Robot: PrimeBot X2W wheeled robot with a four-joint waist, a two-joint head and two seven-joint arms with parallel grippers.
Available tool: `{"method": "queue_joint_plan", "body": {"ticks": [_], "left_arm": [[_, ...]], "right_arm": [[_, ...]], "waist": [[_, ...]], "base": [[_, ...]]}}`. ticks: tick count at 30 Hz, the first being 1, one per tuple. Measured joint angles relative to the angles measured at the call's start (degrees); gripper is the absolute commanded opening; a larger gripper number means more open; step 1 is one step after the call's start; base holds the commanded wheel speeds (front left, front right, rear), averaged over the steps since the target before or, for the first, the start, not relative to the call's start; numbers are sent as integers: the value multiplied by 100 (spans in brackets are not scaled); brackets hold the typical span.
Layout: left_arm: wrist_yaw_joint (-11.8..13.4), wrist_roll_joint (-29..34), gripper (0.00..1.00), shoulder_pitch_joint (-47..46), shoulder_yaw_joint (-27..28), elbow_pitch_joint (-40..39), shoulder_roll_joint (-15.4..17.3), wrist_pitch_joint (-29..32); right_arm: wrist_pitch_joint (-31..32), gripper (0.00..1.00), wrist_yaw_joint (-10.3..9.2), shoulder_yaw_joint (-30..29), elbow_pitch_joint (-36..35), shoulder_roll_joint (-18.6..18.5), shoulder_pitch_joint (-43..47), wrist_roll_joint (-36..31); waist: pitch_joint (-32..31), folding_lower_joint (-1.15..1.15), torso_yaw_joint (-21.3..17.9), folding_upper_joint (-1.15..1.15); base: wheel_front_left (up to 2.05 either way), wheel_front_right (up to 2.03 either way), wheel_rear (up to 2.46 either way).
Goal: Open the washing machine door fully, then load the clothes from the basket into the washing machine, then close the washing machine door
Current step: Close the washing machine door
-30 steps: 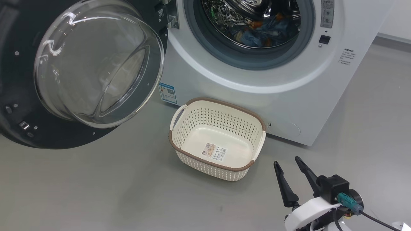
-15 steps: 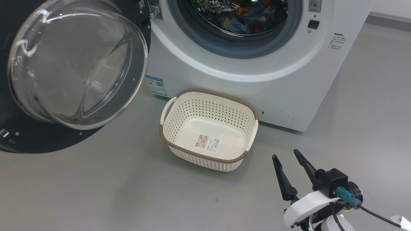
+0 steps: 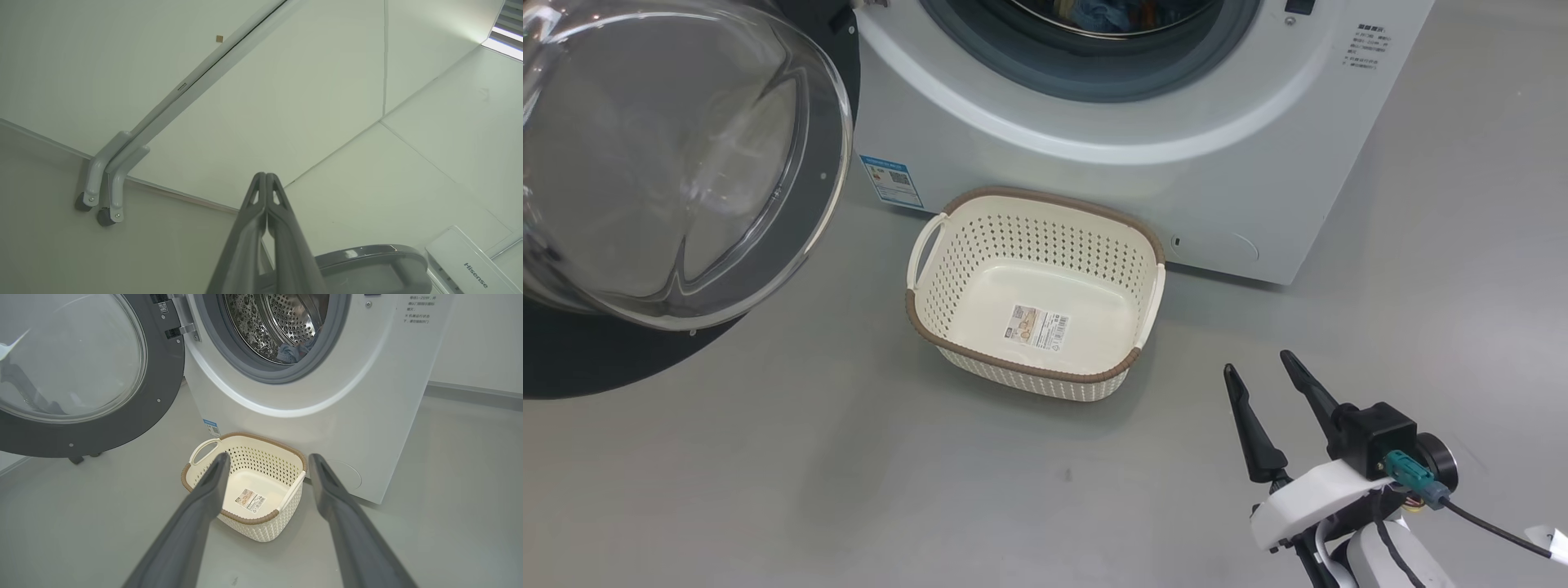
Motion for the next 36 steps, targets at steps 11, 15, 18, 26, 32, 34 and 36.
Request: {"method": "queue_joint_plan", "body": {"ticks": [11,15,18,26,32,34,36], "left_arm": [[0,-822,0,-545,256,882,197,803],[0,-1067,0,-674,261,1069,227,1091],[0,-1187,0,-765,270,1222,241,1270],[0,-1547,0,-999,421,1546,348,1607],[0,-1820,0,-1185,446,1730,344,1876],[0,-1820,0,-1190,452,1800,348,1915],[0,-1860,0,-1201,458,1849,348,2005]], "right_arm": [[0,100,-19,-57,-27,-73,-116,-56],[0,100,-52,-63,-30,-120,-158,-89],[0,100,-53,-62,-31,-148,-214,-96],[4,100,-52,-22,-43,-180,-422,-164],[7,100,-52,-22,-40,-196,-486,-187],[7,100,-52,-20,-37,-197,-508,-187],[8,100,-52,-18,-35,-199,-532,-191]], "waist": [[353,0,-43,0],[497,0,-22,0],[609,0,-2,0],[886,0,18,0],[1025,0,-22,0],[1062,0,-42,0],[1096,0,-62,0]], "base": [[0,0,0],[0,0,0],[0,0,0],[0,0,0],[0,0,0],[0,0,0],[0,0,0]]}}
